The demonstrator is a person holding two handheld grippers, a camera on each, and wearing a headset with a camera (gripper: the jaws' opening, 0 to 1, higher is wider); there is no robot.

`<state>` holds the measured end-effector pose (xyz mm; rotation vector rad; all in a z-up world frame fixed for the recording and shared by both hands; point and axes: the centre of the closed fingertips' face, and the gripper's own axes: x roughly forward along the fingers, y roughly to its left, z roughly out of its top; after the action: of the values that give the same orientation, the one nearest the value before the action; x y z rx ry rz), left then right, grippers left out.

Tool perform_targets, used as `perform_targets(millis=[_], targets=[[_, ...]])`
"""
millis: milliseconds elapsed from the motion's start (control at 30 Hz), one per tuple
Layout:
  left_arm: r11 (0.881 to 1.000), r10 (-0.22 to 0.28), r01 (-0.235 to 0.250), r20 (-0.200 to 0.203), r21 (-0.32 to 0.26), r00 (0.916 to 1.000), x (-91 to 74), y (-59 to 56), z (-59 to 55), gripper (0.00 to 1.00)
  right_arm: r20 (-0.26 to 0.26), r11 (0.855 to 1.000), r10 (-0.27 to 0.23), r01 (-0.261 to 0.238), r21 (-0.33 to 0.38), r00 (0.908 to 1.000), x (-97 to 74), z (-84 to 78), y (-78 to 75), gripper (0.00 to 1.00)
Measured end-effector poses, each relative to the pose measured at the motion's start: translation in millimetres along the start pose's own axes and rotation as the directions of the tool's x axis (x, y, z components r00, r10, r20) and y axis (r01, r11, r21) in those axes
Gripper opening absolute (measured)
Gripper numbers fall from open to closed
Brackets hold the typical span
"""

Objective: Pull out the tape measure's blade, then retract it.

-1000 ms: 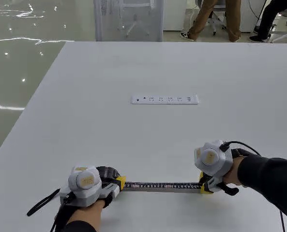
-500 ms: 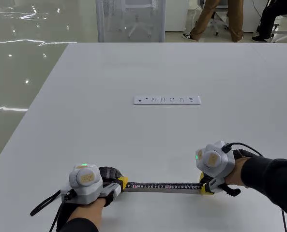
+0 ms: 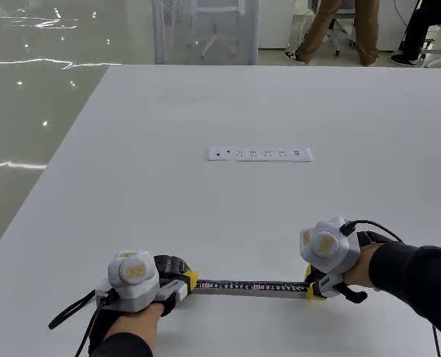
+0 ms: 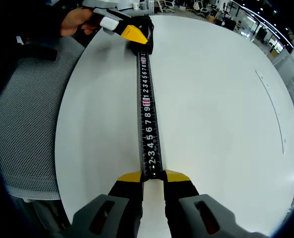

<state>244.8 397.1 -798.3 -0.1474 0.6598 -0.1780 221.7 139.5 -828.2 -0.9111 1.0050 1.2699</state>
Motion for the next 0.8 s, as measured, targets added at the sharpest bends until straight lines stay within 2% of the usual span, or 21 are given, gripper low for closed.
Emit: perform_targets(millis=[800], targets=[[1.000,-0.005,0.005,-0.009,-0.004,0.9999,1.3,0.4,-1.0,0.62,0.022,1.000,0.003,-0.003,-0.005,0.9998,5.3,16.8,1.6,0.12]])
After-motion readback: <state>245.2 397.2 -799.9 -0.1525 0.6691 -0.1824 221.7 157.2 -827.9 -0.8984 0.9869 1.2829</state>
